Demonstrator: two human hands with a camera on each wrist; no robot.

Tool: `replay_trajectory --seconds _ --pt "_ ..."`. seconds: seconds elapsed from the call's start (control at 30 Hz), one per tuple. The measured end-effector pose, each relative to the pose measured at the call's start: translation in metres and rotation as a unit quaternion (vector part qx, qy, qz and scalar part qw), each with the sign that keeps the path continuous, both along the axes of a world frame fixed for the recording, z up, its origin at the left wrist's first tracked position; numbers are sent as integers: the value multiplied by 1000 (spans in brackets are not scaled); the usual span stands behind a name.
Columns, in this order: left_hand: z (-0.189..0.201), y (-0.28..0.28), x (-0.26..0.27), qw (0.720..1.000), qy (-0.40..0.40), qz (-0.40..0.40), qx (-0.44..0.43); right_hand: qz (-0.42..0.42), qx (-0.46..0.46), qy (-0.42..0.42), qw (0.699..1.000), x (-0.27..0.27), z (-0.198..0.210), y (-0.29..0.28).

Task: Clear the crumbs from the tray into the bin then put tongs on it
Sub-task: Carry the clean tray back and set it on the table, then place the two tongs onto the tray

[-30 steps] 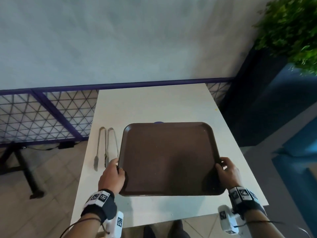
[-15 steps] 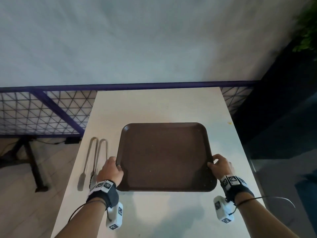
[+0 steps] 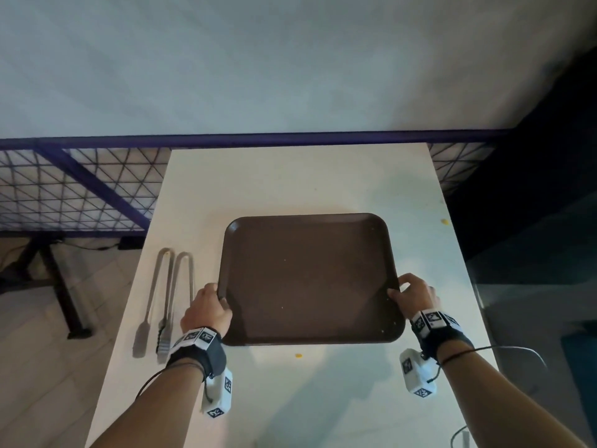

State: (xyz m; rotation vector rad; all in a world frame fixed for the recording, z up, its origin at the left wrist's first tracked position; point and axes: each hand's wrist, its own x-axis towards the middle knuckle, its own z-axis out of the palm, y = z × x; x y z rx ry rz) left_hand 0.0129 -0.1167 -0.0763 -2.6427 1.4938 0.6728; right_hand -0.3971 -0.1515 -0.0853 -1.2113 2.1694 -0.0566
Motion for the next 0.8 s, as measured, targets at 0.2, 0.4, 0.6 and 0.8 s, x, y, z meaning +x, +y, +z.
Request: replay_trajectory --seconds 0.2,0.4,0.6,0.8 --pt "18 2 14 999 19 -34 3 -12 -27 14 999 13 33 4" --pt "59 26 69 986 64 11 -153 83 -134 -66 985 117 88 24" --pt "50 44 141 987 41 70 -138 205 -103 -161 960 265 92 46" --pt "19 57 171 993 90 55 -46 283 -22 -157 946 364 71 63"
